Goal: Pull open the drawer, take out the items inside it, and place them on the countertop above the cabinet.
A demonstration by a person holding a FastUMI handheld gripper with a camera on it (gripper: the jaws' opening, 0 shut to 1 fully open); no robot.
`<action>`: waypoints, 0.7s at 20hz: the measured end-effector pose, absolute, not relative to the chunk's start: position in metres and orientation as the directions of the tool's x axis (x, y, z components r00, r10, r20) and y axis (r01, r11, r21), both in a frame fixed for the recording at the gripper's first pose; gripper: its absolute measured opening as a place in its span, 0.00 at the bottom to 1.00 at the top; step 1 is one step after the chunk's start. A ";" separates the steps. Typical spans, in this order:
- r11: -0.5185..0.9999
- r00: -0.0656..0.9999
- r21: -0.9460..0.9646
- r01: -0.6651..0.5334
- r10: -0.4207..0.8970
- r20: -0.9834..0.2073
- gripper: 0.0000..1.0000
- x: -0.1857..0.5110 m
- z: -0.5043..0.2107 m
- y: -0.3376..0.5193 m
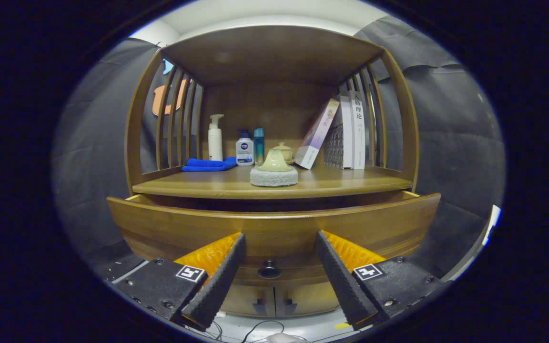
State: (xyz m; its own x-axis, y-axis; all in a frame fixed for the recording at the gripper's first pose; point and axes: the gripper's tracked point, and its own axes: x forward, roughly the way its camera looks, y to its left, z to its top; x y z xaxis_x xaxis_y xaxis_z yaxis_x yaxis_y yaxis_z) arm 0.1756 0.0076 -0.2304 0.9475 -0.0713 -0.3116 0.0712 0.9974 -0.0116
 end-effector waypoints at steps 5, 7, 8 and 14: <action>0.997 0.947 -0.016 0.070 -0.071 -0.313 0.98 0.213 -0.234 0.007; 0.998 0.946 -0.007 0.066 -0.065 -0.316 0.98 0.221 -0.234 0.007; 0.998 0.947 -0.008 0.060 -0.060 -0.317 0.98 0.222 -0.235 0.005; 0.998 0.949 -0.008 0.055 -0.055 -0.309 0.99 0.220 -0.227 0.000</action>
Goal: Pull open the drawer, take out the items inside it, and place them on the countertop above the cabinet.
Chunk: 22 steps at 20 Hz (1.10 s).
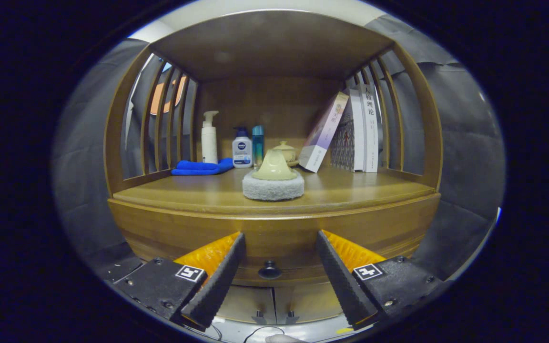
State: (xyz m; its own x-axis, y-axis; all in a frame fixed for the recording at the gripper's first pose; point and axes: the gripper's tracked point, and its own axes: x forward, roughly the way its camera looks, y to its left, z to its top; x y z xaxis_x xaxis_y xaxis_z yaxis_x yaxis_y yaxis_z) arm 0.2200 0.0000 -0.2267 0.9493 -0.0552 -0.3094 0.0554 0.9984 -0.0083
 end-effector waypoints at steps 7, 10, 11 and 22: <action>0.998 0.972 0.033 0.057 -0.048 -0.230 0.99 0.173 -0.156 -0.010; 0.998 0.984 0.048 0.037 -0.028 -0.173 0.99 0.140 -0.118 -0.014; 0.999 0.987 0.040 0.030 -0.023 -0.158 0.99 0.128 -0.107 -0.016; 0.996 0.998 0.087 0.024 -0.019 -0.061 0.99 0.038 -0.065 -0.057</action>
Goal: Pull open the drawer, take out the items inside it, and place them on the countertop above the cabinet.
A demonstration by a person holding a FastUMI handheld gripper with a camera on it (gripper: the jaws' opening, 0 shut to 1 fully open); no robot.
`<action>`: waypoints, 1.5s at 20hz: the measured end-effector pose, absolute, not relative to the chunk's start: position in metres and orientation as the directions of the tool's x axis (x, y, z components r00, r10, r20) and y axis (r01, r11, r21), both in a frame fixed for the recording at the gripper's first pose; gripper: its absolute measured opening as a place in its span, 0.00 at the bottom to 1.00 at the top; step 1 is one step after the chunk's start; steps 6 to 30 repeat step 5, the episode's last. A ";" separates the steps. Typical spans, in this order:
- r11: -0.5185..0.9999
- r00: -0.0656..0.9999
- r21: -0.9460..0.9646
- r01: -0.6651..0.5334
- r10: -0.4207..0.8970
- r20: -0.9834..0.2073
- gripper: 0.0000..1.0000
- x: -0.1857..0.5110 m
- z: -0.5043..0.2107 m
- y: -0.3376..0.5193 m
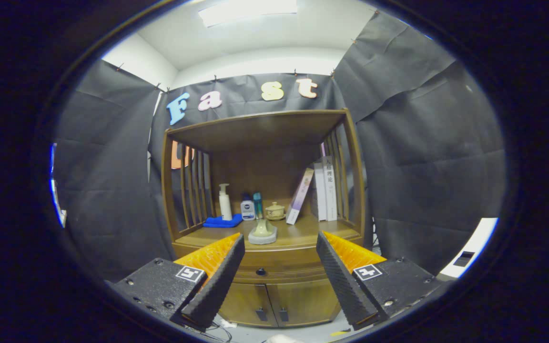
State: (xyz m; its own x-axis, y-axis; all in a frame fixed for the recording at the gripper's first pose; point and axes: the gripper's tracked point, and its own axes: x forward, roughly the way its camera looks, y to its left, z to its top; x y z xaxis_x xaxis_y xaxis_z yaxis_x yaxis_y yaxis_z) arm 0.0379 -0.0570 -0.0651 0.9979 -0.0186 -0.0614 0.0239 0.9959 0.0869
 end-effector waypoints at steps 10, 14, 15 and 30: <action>0.992 0.998 0.127 0.025 -0.018 -0.055 0.99 0.030 -0.060 -0.074; 0.992 0.998 0.127 0.025 -0.018 -0.055 0.99 0.030 -0.060 -0.074; 0.992 0.998 0.127 0.025 -0.018 -0.055 0.99 0.030 -0.060 -0.074; 0.992 0.998 0.127 0.025 -0.018 -0.055 0.99 0.030 -0.060 -0.074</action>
